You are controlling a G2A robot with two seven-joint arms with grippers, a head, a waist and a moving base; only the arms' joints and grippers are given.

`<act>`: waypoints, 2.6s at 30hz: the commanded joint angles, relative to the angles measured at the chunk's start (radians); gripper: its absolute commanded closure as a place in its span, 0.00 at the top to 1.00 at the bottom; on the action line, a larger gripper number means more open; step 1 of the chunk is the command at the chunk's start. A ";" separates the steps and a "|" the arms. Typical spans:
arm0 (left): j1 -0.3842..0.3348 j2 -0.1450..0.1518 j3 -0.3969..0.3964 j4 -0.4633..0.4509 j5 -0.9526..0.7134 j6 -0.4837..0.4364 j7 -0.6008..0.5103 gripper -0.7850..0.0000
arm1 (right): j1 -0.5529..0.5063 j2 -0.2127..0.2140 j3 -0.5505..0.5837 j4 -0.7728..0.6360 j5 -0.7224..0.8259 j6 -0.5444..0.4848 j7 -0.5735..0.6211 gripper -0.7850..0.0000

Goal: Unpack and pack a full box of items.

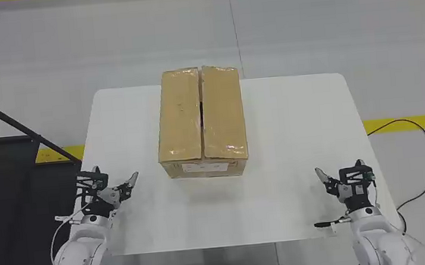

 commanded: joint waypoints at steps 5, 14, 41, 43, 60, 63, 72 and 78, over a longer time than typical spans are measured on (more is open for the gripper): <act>0.000 0.000 0.000 0.000 0.000 0.000 0.000 1.00 | 0.000 0.000 0.000 0.000 0.000 0.000 0.000 1.00; 0.000 0.000 0.000 0.000 0.000 0.000 0.000 1.00 | 0.000 0.000 0.000 0.000 0.000 0.000 0.000 1.00; -0.125 -0.027 0.057 0.030 -0.153 0.007 0.177 1.00 | -0.068 -0.004 0.056 -0.167 0.042 -0.118 -0.201 1.00; -0.125 -0.027 0.057 0.030 -0.153 0.007 0.177 1.00 | -0.068 -0.004 0.056 -0.167 0.042 -0.118 -0.201 1.00; -0.290 -0.056 0.218 0.157 -0.146 0.013 0.117 1.00 | -0.068 -0.004 0.056 -0.167 0.042 -0.118 -0.201 1.00; -0.302 -0.060 0.235 0.164 -0.136 0.004 0.112 1.00 | -0.068 -0.004 0.056 -0.167 0.042 -0.118 -0.201 1.00; -0.310 -0.066 0.273 0.151 -0.118 -0.049 0.105 1.00 | -0.068 -0.004 0.056 -0.167 0.042 -0.118 -0.201 1.00; -0.311 -0.068 0.303 0.134 -0.102 -0.102 0.099 1.00 | -0.068 -0.004 0.056 -0.167 0.042 -0.118 -0.201 1.00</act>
